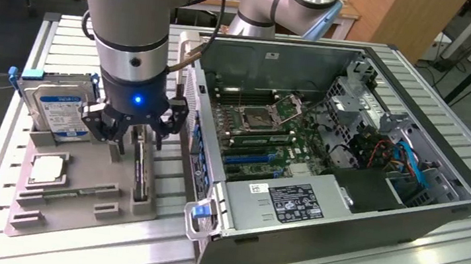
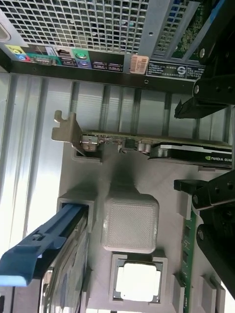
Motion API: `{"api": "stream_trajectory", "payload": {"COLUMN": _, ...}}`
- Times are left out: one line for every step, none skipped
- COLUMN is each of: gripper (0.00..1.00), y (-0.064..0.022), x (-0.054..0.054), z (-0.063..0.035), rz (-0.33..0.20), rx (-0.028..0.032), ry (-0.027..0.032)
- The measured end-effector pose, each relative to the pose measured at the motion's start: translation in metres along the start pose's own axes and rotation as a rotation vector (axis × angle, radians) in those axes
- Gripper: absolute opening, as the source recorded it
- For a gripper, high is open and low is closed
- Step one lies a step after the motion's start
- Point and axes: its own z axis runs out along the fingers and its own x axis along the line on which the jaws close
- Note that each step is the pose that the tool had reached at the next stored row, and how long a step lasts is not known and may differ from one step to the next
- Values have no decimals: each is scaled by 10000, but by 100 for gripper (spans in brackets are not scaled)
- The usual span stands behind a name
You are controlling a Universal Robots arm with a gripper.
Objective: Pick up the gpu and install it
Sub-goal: 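Pick up the gpu and move the gpu toward the slot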
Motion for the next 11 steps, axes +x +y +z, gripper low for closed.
{"api": "stream_trajectory", "payload": {"gripper": 62, "y": -1, "x": 0, "z": 18, "rz": -1, "rx": 0, "ry": 0}}
{"api": "stream_trajectory", "payload": {"gripper": 62, "y": -3, "x": 0, "z": 36, "rz": -2, "rx": 1, "ry": 0}}
{"api": "stream_trajectory", "payload": {"gripper": 62, "y": -4, "x": 0, "z": 53, "rz": -2, "rx": 1, "ry": 0}}
{"api": "stream_trajectory", "payload": {"gripper": 62, "y": -4, "x": 0, "z": 70, "rz": -2, "rx": 0, "ry": 0}}
{"api": "stream_trajectory", "payload": {"gripper": 62, "y": -5, "x": 0, "z": 84, "rz": -2, "rx": 0, "ry": 0}}
{"api": "stream_trajectory", "payload": {"gripper": 62, "y": -6, "x": 0, "z": 93, "rz": -2, "rx": 0, "ry": 0}}
{"api": "stream_trajectory", "payload": {"gripper": 62, "y": -6, "x": 0, "z": 96, "rz": -2, "rx": 1, "ry": -4}}
{"api": "stream_trajectory", "payload": {"gripper": 62, "y": -6, "x": 0, "z": 97, "rz": -3, "rx": 3, "ry": -6}}
{"api": "stream_trajectory", "payload": {"gripper": 62, "y": -6, "x": 0, "z": 97, "rz": -3, "rx": 4, "ry": -8}}
{"api": "stream_trajectory", "payload": {"gripper": 62, "y": -6, "x": 0, "z": 98, "rz": -3, "rx": 3, "ry": -10}}
{"api": "stream_trajectory", "payload": {"gripper": 62, "y": -6, "x": 1, "z": 101, "rz": -3, "rx": 1, "ry": -11}}
